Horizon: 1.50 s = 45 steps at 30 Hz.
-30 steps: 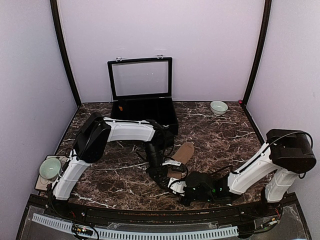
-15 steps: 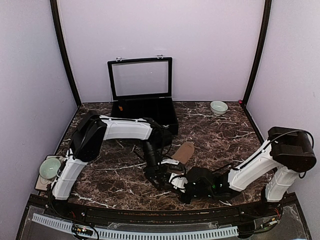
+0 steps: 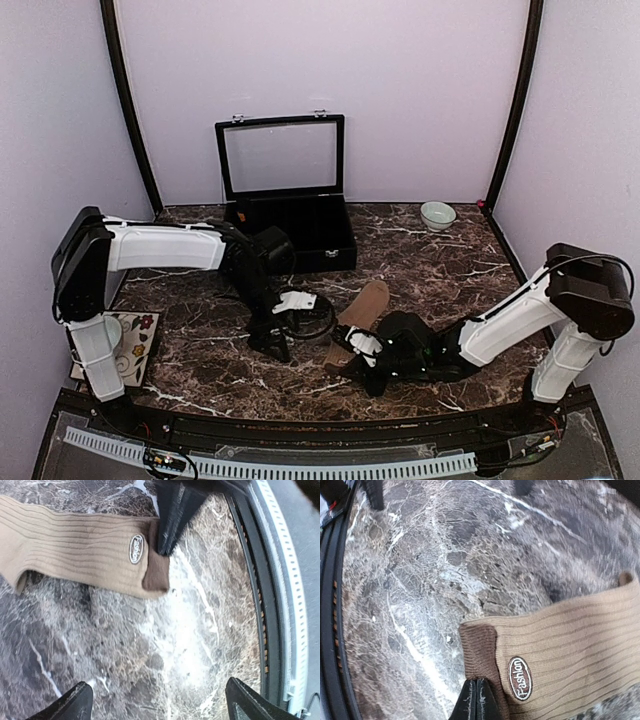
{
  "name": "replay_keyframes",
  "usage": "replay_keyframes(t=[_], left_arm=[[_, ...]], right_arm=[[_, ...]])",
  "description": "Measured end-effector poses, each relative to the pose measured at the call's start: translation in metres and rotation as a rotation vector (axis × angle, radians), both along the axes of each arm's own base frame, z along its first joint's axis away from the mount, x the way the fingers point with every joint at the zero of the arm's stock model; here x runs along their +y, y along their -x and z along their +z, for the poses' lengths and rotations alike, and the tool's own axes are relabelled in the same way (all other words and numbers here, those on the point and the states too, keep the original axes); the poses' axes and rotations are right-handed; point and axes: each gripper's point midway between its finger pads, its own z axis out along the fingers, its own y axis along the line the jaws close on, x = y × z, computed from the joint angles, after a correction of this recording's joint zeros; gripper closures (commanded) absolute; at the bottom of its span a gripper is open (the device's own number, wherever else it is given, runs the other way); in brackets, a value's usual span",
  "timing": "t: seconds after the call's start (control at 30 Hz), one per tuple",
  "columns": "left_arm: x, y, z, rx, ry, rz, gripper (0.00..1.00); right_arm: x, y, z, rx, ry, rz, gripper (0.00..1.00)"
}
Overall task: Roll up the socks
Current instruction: Roll the sock at the center of the board.
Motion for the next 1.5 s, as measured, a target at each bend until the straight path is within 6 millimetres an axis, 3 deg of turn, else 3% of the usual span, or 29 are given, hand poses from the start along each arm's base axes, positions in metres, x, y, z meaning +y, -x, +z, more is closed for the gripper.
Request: replay_keyframes(t=[0.27, 0.53, 0.67, 0.8, 1.03, 1.23, 1.5], left_arm=[[0.015, 0.009, 0.009, -0.210, 0.094, -0.086, 0.08], [-0.020, 0.039, -0.011, -0.330, 0.091, -0.333, 0.19], [-0.046, 0.044, -0.017, -0.368, 0.099, -0.419, 0.27], [-0.062, 0.039, -0.018, -0.414, 0.121, -0.451, 0.34], [-0.069, 0.033, -0.033, -0.447, 0.117, -0.472, 0.48], [-0.071, 0.029, -0.050, -0.453, 0.093, -0.483, 0.52], [-0.082, 0.019, -0.050, -0.483, 0.097, -0.475, 0.53]], right_arm=[[-0.008, -0.004, 0.000, 0.300, -0.073, -0.095, 1.00], [-0.010, -0.008, -0.001, 0.623, -0.185, -0.198, 1.00], [-0.014, -0.011, -0.001, 0.734, -0.215, -0.245, 1.00], [-0.015, -0.012, -0.002, 0.806, -0.219, -0.267, 1.00], [-0.015, -0.012, -0.003, 0.873, -0.217, -0.275, 1.00], [-0.014, -0.013, -0.003, 0.906, -0.218, -0.271, 1.00], [-0.014, -0.013, -0.003, 0.916, -0.216, -0.270, 1.00]])
